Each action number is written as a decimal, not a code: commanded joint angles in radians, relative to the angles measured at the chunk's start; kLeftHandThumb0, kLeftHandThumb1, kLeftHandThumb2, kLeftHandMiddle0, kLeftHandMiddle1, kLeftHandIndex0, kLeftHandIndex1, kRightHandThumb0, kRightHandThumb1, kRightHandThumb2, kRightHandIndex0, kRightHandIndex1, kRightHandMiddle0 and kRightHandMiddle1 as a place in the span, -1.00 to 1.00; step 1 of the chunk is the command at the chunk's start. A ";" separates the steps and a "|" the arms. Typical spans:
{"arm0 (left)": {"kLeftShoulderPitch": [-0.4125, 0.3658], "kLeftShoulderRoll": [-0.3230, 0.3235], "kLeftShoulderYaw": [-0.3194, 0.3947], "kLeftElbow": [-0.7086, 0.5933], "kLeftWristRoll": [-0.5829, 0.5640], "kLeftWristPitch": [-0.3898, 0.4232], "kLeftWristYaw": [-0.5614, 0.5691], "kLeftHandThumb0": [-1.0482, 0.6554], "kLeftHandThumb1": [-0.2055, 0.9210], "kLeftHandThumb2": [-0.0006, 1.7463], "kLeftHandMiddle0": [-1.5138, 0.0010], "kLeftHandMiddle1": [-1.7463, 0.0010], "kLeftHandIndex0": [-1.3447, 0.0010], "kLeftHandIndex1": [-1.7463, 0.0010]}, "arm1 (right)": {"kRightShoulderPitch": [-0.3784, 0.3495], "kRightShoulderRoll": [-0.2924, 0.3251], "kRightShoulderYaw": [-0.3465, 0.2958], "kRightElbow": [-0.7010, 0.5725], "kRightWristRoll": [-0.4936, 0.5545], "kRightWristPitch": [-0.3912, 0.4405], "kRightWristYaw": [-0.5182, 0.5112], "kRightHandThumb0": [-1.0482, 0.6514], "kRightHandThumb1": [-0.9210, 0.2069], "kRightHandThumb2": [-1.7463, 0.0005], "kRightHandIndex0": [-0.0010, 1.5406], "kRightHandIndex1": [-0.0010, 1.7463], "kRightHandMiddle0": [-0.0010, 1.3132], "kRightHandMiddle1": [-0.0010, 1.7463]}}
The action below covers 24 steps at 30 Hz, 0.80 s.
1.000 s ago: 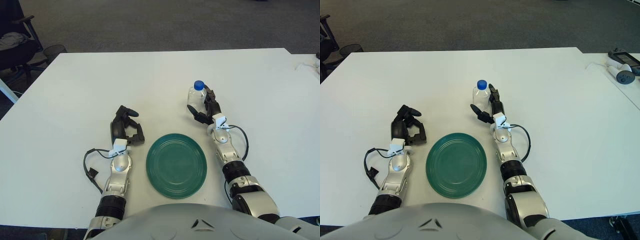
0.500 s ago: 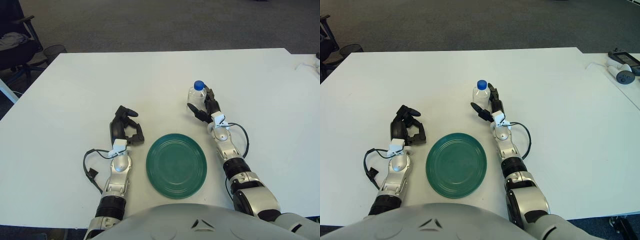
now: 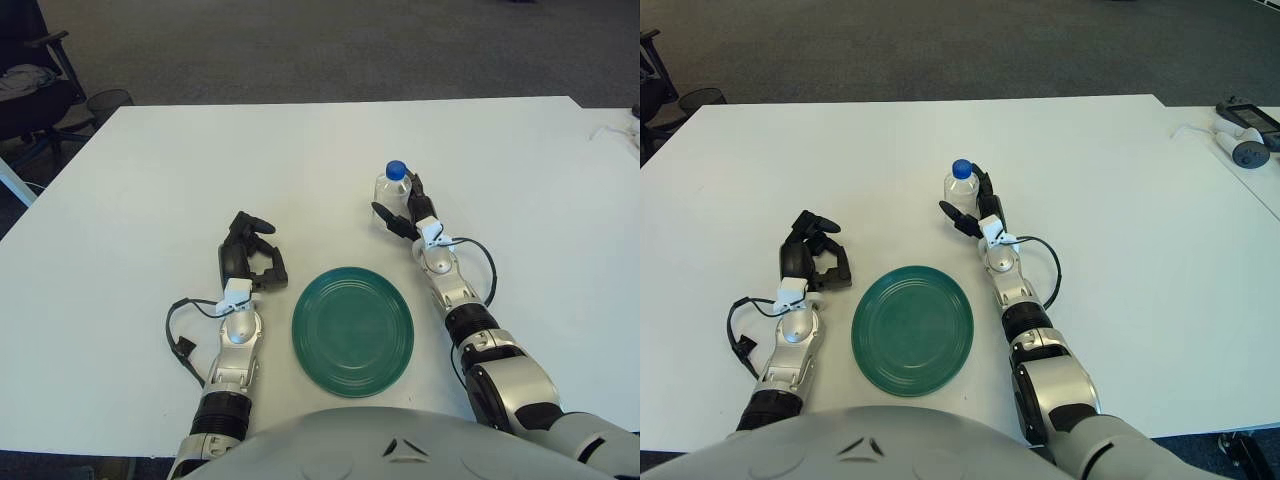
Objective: Put the bottle into the plate.
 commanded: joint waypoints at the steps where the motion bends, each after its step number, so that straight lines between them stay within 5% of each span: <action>1: 0.050 0.008 0.005 0.049 0.014 -0.016 0.004 0.23 -0.76 1.00 -0.15 -1.00 -0.05 -0.98 | -0.007 -0.006 0.006 0.042 -0.012 0.022 0.004 -1.00 -1.00 0.55 -1.00 -0.52 -1.00 -0.68; 10: 0.052 0.013 0.009 0.050 0.003 -0.011 -0.008 0.23 -0.76 1.00 -0.16 -1.00 -0.05 -0.98 | -0.039 -0.002 0.021 0.087 -0.020 0.026 0.016 -1.00 -1.00 0.56 -1.00 -0.40 -1.00 -0.55; 12: 0.053 0.012 0.010 0.049 0.000 -0.011 -0.009 0.23 -0.76 1.00 -0.16 -1.00 -0.05 -0.98 | -0.046 0.000 0.021 0.095 -0.015 0.022 0.027 -0.98 -0.97 0.65 -0.94 0.04 -1.00 0.14; 14: 0.053 0.013 0.010 0.049 -0.001 -0.013 -0.010 0.23 -0.76 1.00 -0.16 -1.00 -0.04 -0.98 | -0.053 0.002 0.020 0.103 -0.007 0.021 0.042 -0.95 -0.95 0.68 -0.92 0.30 -1.00 0.49; 16: 0.053 0.013 0.011 0.049 0.000 -0.013 -0.009 0.23 -0.76 1.00 -0.16 -1.00 -0.05 -0.98 | -0.059 0.003 0.017 0.110 0.000 0.019 0.055 -0.79 -0.70 0.54 -0.71 0.60 -0.88 0.74; 18: 0.055 0.011 0.009 0.048 0.002 -0.014 -0.007 0.23 -0.76 1.00 -0.16 -1.00 -0.05 -0.98 | -0.067 0.004 0.012 0.125 0.007 0.012 0.062 -0.64 -0.41 0.33 -0.41 0.84 -0.52 0.89; 24: 0.056 0.012 0.010 0.046 0.008 -0.013 -0.002 0.23 -0.75 1.00 -0.16 -1.00 -0.03 -0.99 | -0.093 0.020 -0.024 0.200 0.041 -0.025 0.048 -0.23 0.07 -0.12 0.18 0.98 0.14 0.99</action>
